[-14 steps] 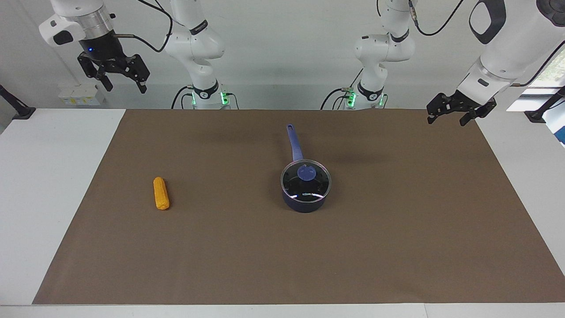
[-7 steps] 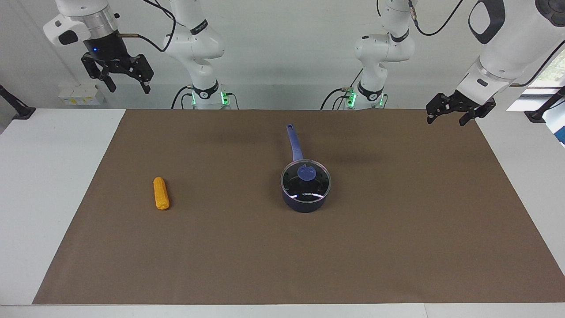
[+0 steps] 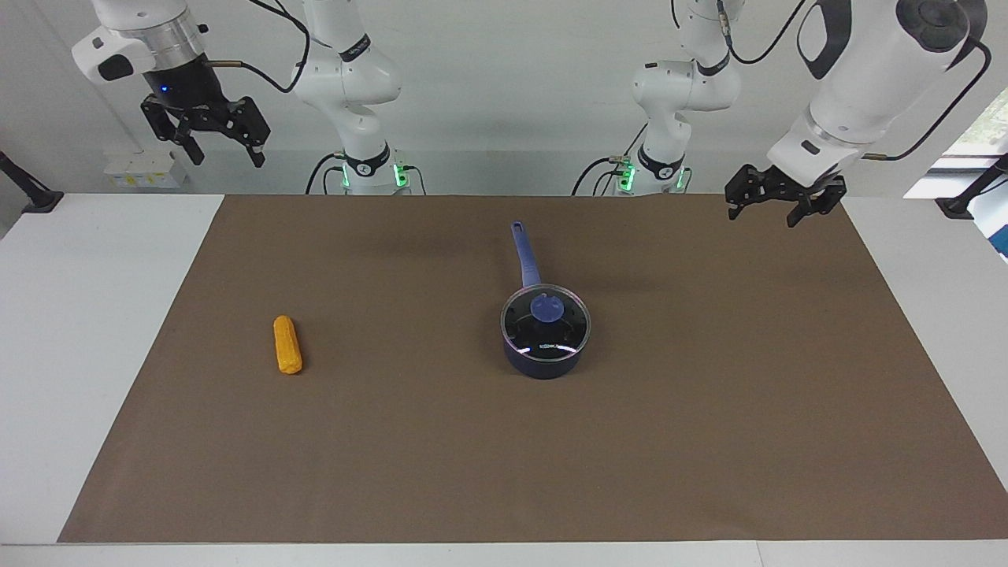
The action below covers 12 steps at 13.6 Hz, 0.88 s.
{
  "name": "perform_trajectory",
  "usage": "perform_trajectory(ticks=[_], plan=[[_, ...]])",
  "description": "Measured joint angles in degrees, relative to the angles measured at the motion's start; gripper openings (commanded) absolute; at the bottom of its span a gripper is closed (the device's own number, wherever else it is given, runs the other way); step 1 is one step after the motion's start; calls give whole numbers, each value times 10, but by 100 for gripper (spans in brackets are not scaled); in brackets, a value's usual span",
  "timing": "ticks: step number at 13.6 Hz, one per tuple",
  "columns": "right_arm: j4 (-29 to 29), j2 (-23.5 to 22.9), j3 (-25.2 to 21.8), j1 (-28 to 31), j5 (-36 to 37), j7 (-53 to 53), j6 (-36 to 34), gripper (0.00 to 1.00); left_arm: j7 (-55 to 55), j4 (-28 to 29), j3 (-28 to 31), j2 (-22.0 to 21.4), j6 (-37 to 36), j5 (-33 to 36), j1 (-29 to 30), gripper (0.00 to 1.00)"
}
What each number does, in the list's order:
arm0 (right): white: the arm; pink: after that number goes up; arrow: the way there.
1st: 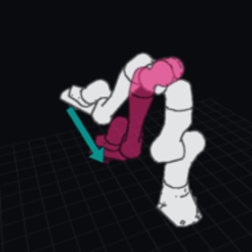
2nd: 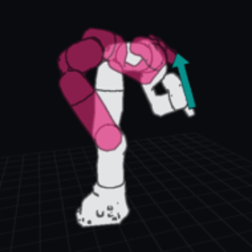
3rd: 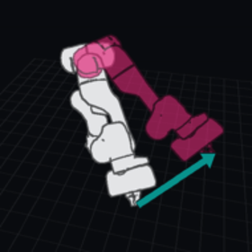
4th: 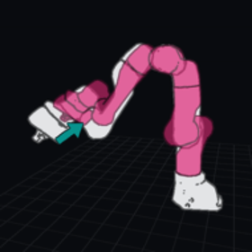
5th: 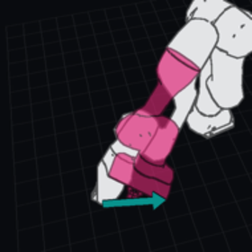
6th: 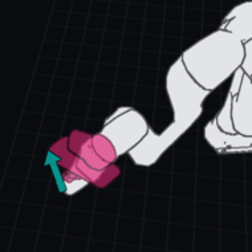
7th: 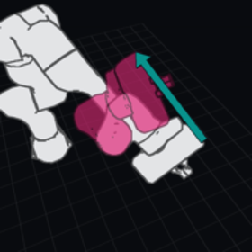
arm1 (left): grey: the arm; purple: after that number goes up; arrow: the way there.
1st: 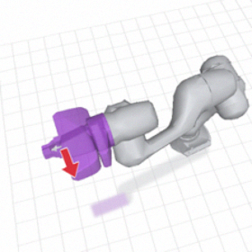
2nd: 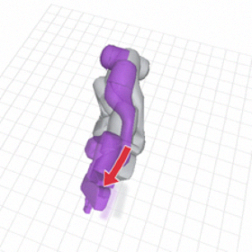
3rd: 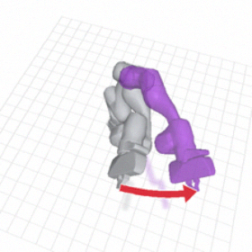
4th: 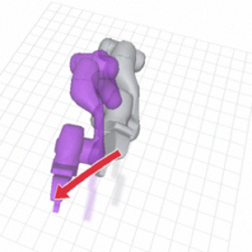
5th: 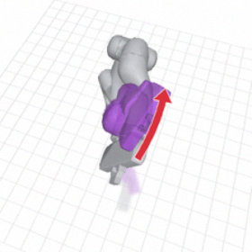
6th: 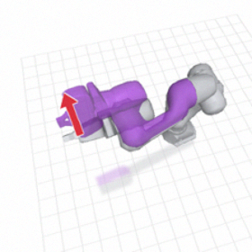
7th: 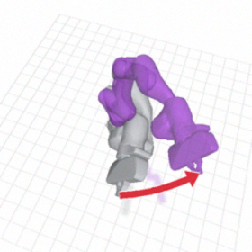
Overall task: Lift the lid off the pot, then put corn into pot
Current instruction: 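Move the left gripper toward the glass lid on the black pot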
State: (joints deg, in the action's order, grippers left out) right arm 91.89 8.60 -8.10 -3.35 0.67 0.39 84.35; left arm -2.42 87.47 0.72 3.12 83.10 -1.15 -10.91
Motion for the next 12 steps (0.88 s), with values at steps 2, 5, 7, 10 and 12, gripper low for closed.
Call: perform_trajectory(ticks=[2, 5, 7, 10, 12], plan=[[0, 0, 1, 0, 0, 0, 0, 100, 34, 4, -1, 3, 11, 0, -31, 100], [0, 0, 2, 3, 0, 0, 0, 100, 94, 15, -2, 10, 47, 0, -75, 100], [0, 0, 11, 13, 0, 0, 0, 100, 132, 22, -2, 21, 71, 0, -101, 100], [0, 0, 18, 13, 0, 0, 0, 100, 183, 25, -3, 45, 107, 0, -139, 100], [0, 0, 19, 13, 0, 0, 0, 100, 209, 25, -4, 61, 130, -1, -160, 100]])
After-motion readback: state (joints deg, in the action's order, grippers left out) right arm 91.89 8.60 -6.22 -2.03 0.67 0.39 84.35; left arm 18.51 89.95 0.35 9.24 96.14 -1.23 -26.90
